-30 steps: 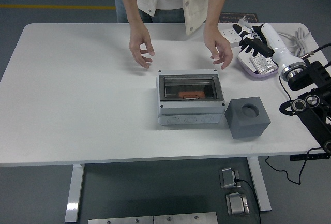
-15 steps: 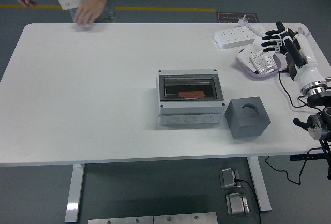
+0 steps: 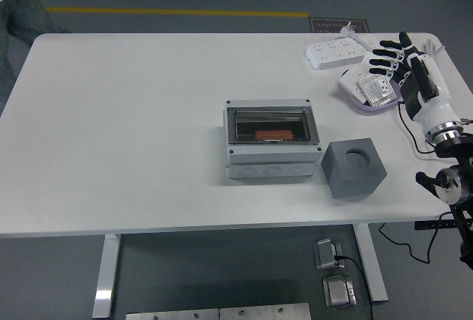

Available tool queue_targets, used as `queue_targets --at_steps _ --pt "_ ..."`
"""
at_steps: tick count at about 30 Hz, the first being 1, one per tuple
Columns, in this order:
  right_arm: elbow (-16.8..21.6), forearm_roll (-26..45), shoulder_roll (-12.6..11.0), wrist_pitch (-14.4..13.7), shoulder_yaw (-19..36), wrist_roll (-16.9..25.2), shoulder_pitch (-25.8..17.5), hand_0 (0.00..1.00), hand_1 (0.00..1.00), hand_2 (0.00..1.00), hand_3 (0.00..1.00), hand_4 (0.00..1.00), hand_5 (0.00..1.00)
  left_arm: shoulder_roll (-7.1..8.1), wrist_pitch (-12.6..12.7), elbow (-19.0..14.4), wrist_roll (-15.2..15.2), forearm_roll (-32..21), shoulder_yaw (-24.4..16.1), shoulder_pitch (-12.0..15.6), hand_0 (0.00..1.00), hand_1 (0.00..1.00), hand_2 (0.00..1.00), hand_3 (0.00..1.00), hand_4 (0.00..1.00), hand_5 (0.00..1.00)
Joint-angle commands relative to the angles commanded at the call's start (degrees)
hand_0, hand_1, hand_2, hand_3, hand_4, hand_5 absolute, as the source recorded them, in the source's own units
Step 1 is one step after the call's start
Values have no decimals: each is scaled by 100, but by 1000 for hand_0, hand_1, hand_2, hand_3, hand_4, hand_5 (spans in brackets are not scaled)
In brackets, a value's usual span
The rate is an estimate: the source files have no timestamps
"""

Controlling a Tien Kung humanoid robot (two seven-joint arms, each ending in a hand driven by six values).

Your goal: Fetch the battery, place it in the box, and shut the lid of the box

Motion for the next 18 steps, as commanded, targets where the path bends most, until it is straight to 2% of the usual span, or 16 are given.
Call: queue_targets --at_steps 9,10,18 --pt "-1 -55 -7 57 3 -79 18 572 592 619 616 814 752 43 6 0 -14 -55 -30 -3 453 586 544 535 312 2" --pt "0 -57 -7 58 7 -82 17 572 591 618 613 793 723 43 6 0 -16 -62 -30 -2 453 585 544 536 317 2" --pt "11 -75 -22 75 -12 -119 5 571 590 617 614 783 709 62 10 0 -13 -99 -56 4 453 585 544 536 317 2"
